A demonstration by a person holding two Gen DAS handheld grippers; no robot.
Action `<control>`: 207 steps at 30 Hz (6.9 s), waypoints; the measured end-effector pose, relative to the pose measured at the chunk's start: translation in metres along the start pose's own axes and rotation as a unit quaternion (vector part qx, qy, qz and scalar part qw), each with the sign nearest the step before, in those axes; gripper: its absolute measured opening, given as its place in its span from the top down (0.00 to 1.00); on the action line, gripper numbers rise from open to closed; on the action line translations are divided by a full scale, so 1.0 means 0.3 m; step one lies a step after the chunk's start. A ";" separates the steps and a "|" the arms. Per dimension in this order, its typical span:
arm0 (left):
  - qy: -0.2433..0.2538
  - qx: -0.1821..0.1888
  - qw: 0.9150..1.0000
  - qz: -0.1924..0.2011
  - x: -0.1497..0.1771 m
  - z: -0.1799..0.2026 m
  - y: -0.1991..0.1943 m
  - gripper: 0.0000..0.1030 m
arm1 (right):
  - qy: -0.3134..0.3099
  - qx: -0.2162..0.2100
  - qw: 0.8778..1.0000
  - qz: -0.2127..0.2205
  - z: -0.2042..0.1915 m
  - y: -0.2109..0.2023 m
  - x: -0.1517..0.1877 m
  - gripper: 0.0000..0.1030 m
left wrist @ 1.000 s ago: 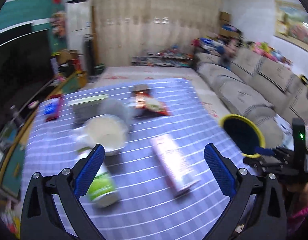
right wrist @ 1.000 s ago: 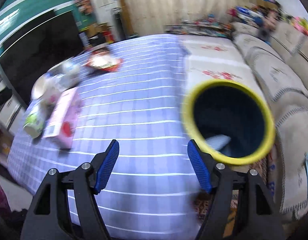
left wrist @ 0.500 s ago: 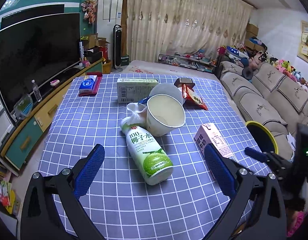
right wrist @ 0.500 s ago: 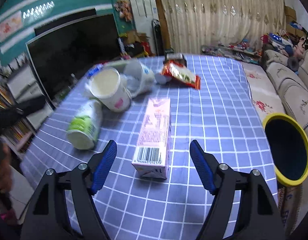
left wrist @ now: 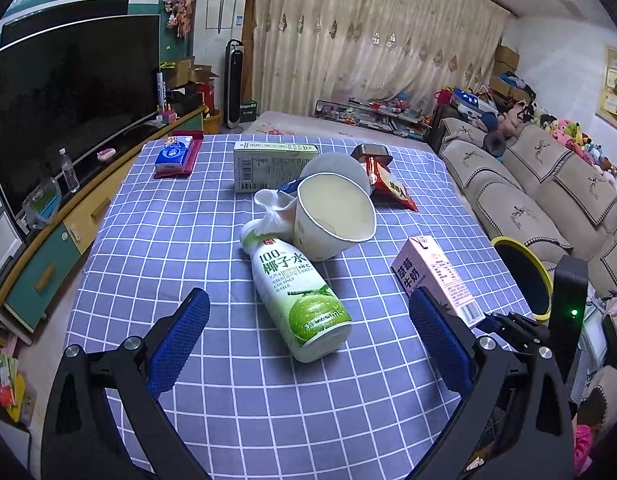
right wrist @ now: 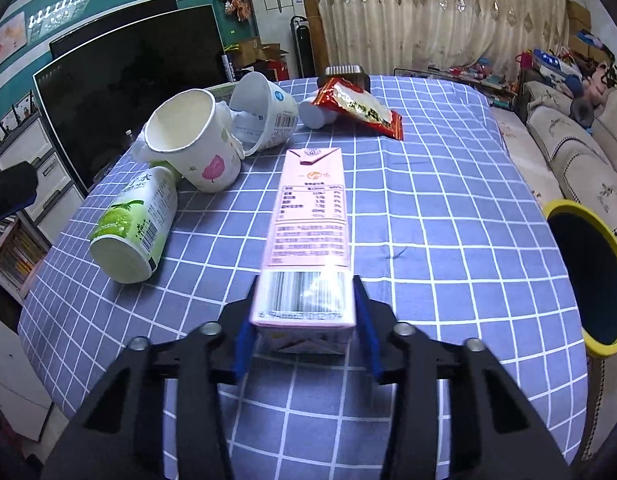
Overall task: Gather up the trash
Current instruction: 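Reach the right tool to the pink strawberry milk carton and grasp it, then carry the milk carton with the right tool into the bin and release, then grasp the green coconut water bottle with the left tool, then lift the bottle with the left tool, carry it over the bin, release, then reach the right tool to the white paper cup and grasp its rim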
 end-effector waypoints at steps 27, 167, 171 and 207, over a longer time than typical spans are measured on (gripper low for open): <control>0.014 0.000 1.000 -0.017 0.010 0.043 0.078 0.05 | 0.060 -0.005 0.994 0.090 0.231 -0.317 0.008 0.64; 0.256 0.167 0.952 0.009 -0.374 0.886 0.243 0.47 | 0.266 0.169 0.948 0.036 1.008 -0.447 0.235 0.49; 0.283 0.188 0.940 -0.024 -0.389 1.089 0.397 0.47 | 0.286 0.171 0.942 0.033 1.062 -0.453 0.281 0.49; 0.172 0.123 0.977 -0.013 -0.274 0.669 0.242 0.11 | 0.219 0.098 0.971 0.008 0.893 -0.309 0.148 0.49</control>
Point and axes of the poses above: each gripper's, at about its wrist camera, not at the fingertips, and y roughly the way its jaws point, z to its right, x to its underside, the point moved 2 cm from there along y, roughly the way its jaws point, and after that the axes turned 15 degrees about -z, right-handed, at the moved point
